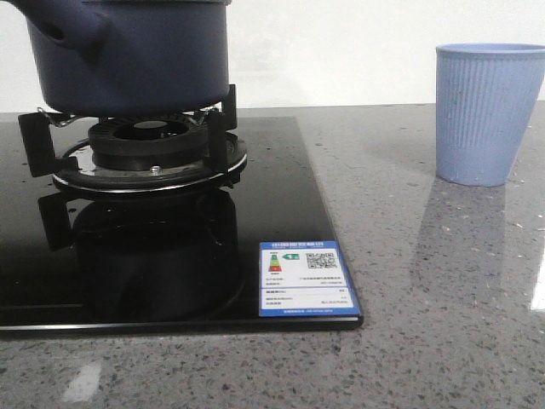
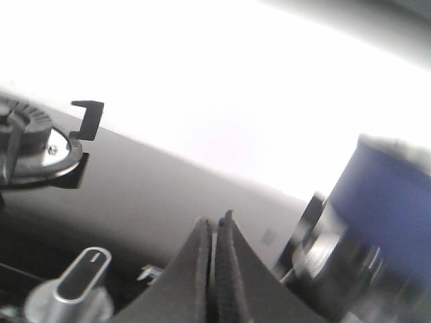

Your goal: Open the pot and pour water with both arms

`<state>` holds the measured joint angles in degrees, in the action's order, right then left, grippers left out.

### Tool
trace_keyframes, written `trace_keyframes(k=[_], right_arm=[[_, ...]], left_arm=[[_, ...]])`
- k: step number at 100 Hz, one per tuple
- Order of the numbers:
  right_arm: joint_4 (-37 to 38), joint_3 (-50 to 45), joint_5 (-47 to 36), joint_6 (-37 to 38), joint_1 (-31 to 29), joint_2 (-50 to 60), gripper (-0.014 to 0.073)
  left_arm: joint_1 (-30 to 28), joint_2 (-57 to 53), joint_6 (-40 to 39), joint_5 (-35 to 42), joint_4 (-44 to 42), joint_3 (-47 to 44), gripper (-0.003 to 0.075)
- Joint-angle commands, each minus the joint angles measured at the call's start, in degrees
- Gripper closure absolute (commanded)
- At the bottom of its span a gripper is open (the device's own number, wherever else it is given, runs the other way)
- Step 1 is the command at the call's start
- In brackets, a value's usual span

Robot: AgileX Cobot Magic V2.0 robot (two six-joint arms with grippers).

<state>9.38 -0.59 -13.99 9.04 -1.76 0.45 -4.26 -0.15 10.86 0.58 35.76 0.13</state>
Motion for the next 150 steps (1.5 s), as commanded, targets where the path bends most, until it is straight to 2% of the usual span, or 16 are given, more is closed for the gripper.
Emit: trace_keyframes(k=[1,12,16,25,32,52,63,75,84,90,96,108,118,129,136,150], right_arm=[[-4.5,-1.3,-7.2,5.2,-0.4,0.7,0.0662],[-11.5,-0.2,-3.2,7.8,-0.4,0.7,0.0662],[-12.8,0.6,-1.7,7.8,-0.4,0.7,0.0662],[-13.4,3.7,0.2,7.8,-0.4,0.7,0.0662],[-13.4,7.2,5.3,7.8,-0.4,0.2,0.0662],[-13.5,19.3,24.9,7.8,-0.4,-8.7,0.0662],[-17.7,27.3,38.4,7.8,-0.4,-15.8,0.0662],[-23.0,34.0,48.3,7.7,1.3,-21.2,0.0664],[-26.6,37.8,52.9,7.0,3.6,-23.7,0.0669],[-29.4,39.4,54.6,6.2,5.6,-24.9,0.0669],[-32.4,40.6,55.2,4.6,7.8,-25.9,0.0669],[-41.6,41.2,55.0,0.6,11.5,-26.7,0.0669],[-47.6,41.2,53.6,-3.5,14.1,-26.7,0.0669],[-50.3,41.2,51.1,-9.0,16.0,-26.7,0.0669],[-50.7,41.2,49.3,-12.1,16.7,-26.7,0.0669],[-50.8,41.2,44.9,-20.4,17.0,-26.7,0.0669]], left_arm=[[-0.1,-1.4,-0.4,5.1,10.9,-0.7,0.0740],[-0.1,-1.4,-0.4,3.2,23.5,0.0,0.0740],[-0.1,-1.4,-0.4,1.5,25.2,0.7,0.0740],[-0.1,-1.4,0.4,-2.9,23.7,3.2,0.0740],[-0.1,-1.2,2.5,-7.4,20.4,6.2,0.0740],[0.1,7.5,8.7,-20.6,12.4,17.4,0.0740],[0.8,16.4,13.4,-24.8,11.9,24.2,0.0739],[4.5,24.3,19.9,-29.2,13.5,31.8,0.0739],[9.1,28.6,21.5,-33.5,14.3,37.2,0.0739],[12.2,31.3,22.6,-37.2,15.3,40.4,0.0738],[14.9,34.0,27.0,-40.9,18.9,43.7,0.0738],[19.6,38.7,37.5,-46.6,33.3,49.4,0.0738],[20.9,42.5,45.8,-53.6,44.3,53.3,0.0738],[20.6,47.2,51.7,-63.0,53.3,56.9,0.0738],[20.5,50.3,53.2,-67.2,55.6,59.1,0.0738],[20.5,54.1,57.1,-65.0,53.6,61.3,0.0739]])
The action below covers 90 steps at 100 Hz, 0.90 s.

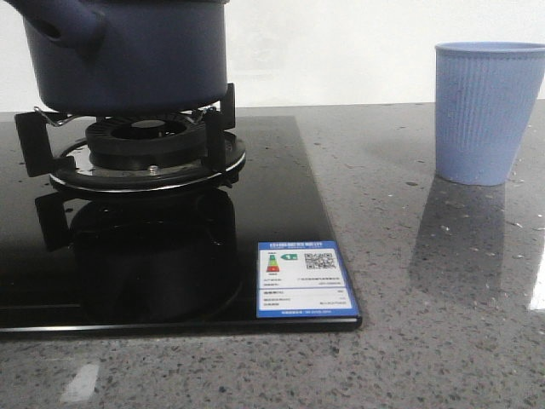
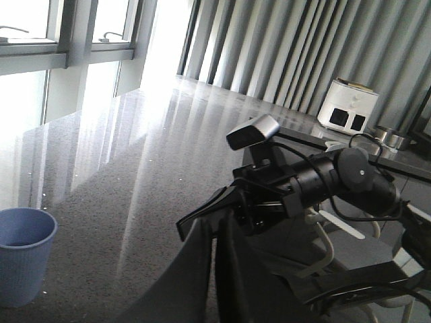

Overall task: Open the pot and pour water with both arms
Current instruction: 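Grasp the blue lid knob with the left gripper and lift the lid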

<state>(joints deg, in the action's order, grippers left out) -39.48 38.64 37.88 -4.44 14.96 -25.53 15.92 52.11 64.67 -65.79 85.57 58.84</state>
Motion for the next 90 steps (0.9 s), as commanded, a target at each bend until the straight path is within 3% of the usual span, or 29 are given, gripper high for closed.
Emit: trace_keyframes(k=[1,14,21,30,36,43,52,66,90], right_arm=[[-2.0,2.0,-7.2,-7.6,0.2,-0.8,0.0669],[-2.0,2.0,-9.3,-19.4,0.2,-0.8,0.0648],[-1.4,2.0,-10.3,-20.9,0.2,-0.8,0.0577],[0.2,2.0,-12.3,-20.9,0.2,-0.8,0.0400],[1.4,2.0,-14.3,-20.9,0.2,-0.8,0.0223],[1.8,2.0,-16.2,-20.9,0.2,-0.8,0.0083],[1.9,2.0,-18.0,-20.9,0.2,-0.8,-0.0036],[2.0,2.0,-19.5,-20.9,0.2,-0.8,-0.0051],[2.6,2.0,-19.6,-20.9,0.2,-0.8,-0.0051]], left_arm=[[0.3,1.9,3.8,1.6,3.8,2.5,0.0739],[0.3,3.9,16.5,5.7,0.6,2.7,0.0716],[0.3,4.5,22.1,8.5,-2.4,2.7,0.0634],[0.3,5.3,23.0,15.4,-6.2,2.8,0.0452],[0.3,5.8,23.0,21.0,-7.9,2.8,0.0301],[0.3,6.4,23.0,26.3,-8.0,2.8,0.0216],[0.3,7.6,23.1,34.0,-8.0,2.8,0.0207],[-0.1,10.9,25.5,41.4,-6.2,3.1,0.0208],[-8.5,21.1,28.2,26.0,3.2,8.3,0.0209]])
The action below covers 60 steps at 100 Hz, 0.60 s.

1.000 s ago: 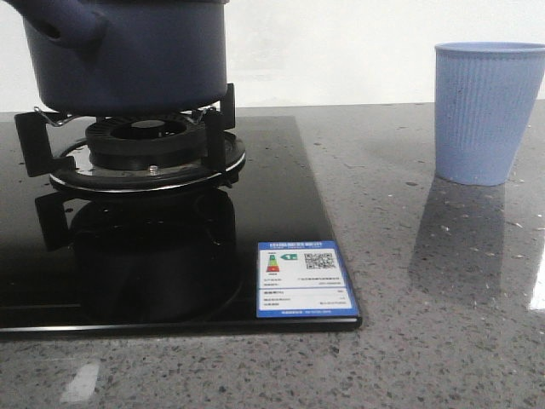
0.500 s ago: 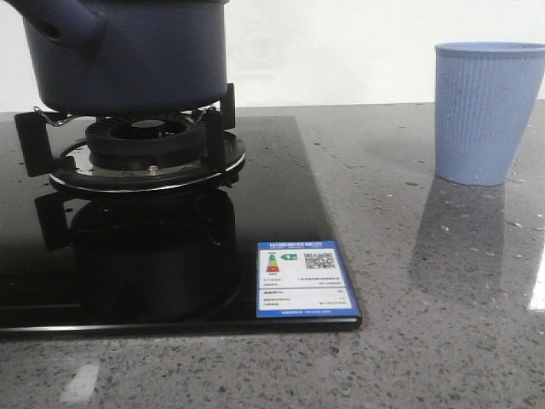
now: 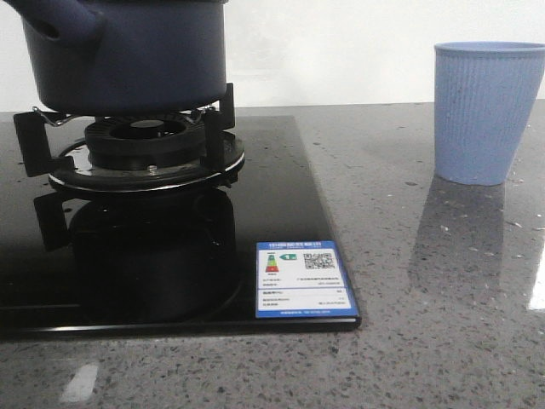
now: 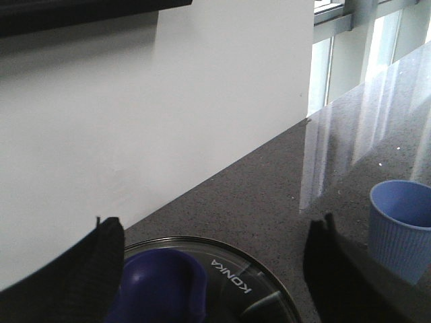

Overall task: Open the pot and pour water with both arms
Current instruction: 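Grasp the blue lid knob with the left gripper and lift the lid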

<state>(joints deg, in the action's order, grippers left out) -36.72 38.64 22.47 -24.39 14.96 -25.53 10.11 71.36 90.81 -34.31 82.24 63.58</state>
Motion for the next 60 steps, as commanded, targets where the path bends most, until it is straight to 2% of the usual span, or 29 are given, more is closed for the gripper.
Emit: trace_keyframes(k=[1,17,29,60], right_arm=[[-0.1,2.0,-4.2,-1.0,0.2,-0.8,-0.0051],[-0.1,1.9,-3.4,-1.0,0.2,-0.8,-0.0051],[-0.1,1.9,-2.7,-1.0,0.2,-0.8,-0.0051],[1.2,1.9,-2.6,-1.0,0.2,-0.8,-0.0051]], left_arm=[[-2.9,2.4,2.8,-5.9,6.7,3.6,0.0209],[-4.7,6.0,8.7,-8.2,6.7,4.7,0.0242],[-4.7,7.8,10.0,-8.2,6.7,4.7,0.0244],[-2.2,12.0,12.1,-6.3,7.6,4.7,0.0190]])
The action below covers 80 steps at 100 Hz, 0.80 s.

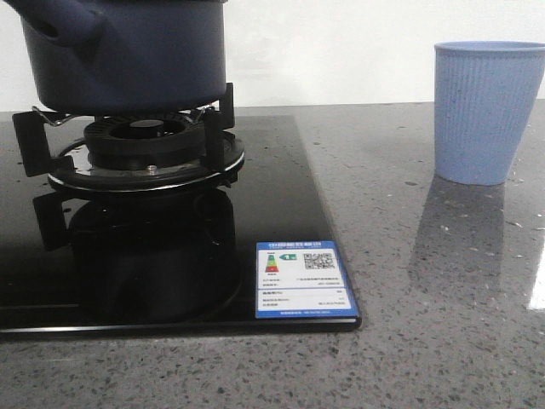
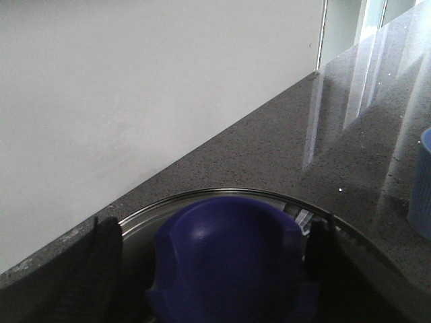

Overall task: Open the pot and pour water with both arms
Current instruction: 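Grasp the blue lid knob with the left gripper and lift the lid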

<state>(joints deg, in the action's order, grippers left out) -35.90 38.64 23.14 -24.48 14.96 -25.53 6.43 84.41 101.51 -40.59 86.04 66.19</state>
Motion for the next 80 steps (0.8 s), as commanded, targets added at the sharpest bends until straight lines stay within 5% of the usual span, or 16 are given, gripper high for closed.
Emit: trace_keyframes(k=[1,34,65,80], right_arm=[[0.5,1.9,-3.3,-0.9,0.2,-0.8,-0.0051],[1.5,1.9,-3.3,-0.9,0.2,-0.8,-0.0051],[1.6,1.2,-6.4,-0.9,0.2,-0.8,-0.0050],[4.0,-2.6,-13.8,-0.9,0.2,-2.1,-0.0050]], left_arm=[[1.6,-0.8,1.5,0.1,3.8,2.1,0.0190],[4.1,1.8,3.8,4.7,4.8,2.1,0.0202],[4.1,0.3,3.8,3.9,8.6,3.9,0.0423],[4.1,-2.8,3.8,4.0,12.0,4.8,0.0447]])
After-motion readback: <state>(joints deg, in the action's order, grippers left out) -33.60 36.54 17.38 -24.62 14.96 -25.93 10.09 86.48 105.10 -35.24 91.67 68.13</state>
